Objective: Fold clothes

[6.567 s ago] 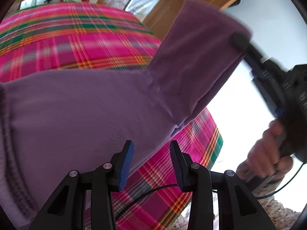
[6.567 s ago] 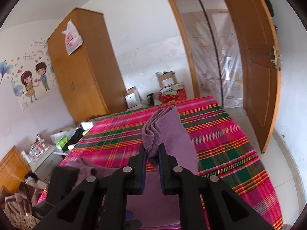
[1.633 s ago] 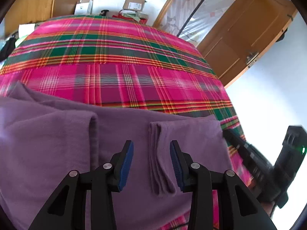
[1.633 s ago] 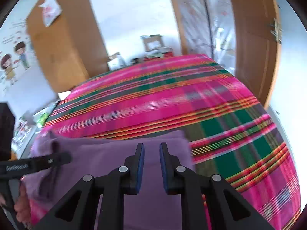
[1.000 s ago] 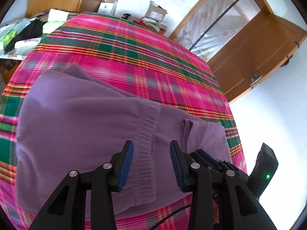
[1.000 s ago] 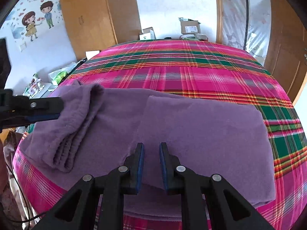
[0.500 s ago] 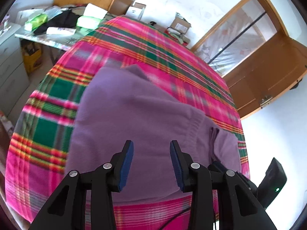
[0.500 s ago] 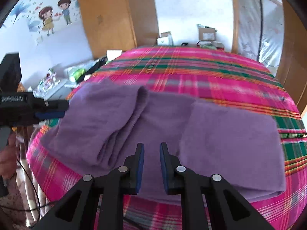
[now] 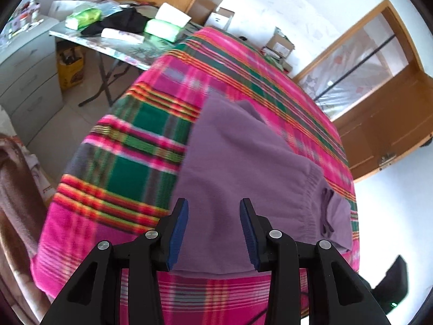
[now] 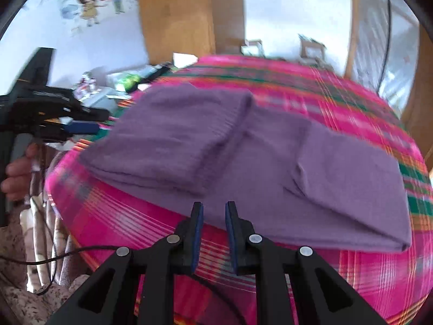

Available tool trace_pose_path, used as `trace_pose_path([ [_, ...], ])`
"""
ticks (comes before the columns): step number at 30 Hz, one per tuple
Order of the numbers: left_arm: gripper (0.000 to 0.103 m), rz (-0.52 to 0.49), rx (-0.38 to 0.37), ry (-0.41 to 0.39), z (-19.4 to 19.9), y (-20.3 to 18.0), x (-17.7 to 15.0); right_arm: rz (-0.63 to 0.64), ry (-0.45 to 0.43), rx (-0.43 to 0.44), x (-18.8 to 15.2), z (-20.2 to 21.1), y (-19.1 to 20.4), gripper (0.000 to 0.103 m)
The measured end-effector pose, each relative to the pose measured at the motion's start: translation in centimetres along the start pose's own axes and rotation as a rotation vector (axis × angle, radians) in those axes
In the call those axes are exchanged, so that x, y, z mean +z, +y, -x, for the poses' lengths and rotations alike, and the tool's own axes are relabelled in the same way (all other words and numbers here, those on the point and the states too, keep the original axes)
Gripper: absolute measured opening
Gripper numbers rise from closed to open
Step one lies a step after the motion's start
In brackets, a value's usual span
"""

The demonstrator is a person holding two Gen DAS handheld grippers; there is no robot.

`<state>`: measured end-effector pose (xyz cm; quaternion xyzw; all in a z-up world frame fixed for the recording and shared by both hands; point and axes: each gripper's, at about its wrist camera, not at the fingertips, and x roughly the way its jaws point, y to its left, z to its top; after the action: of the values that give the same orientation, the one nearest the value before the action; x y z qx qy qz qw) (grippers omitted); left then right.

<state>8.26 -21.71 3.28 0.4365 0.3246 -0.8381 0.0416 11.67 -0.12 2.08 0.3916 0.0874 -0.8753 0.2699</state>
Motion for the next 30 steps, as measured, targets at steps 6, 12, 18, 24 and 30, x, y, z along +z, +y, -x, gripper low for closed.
trace_pose_path([
  [6,0.041,0.021,0.025,0.003,0.2,1.9,-0.1,0.11,-0.044,0.073,2.4,-1.1,4.7,0.028],
  [12,0.041,0.055,0.051,0.012,0.0,3.9,0.0,0.189,-0.052,0.182,4.1,-3.9,9.2,0.041],
  [18,0.041,0.074,0.049,0.019,-0.2,4.9,0.3,0.272,-0.024,0.222,4.4,-6.0,13.5,0.046],
  [24,0.043,0.079,0.053,0.042,-0.9,4.9,0.4,0.354,0.006,0.17,4.2,-7.8,16.2,0.048],
  [30,0.047,0.084,0.025,0.045,-1.0,4.6,0.8,0.329,0.029,0.109,4.8,-9.2,16.5,0.048],
])
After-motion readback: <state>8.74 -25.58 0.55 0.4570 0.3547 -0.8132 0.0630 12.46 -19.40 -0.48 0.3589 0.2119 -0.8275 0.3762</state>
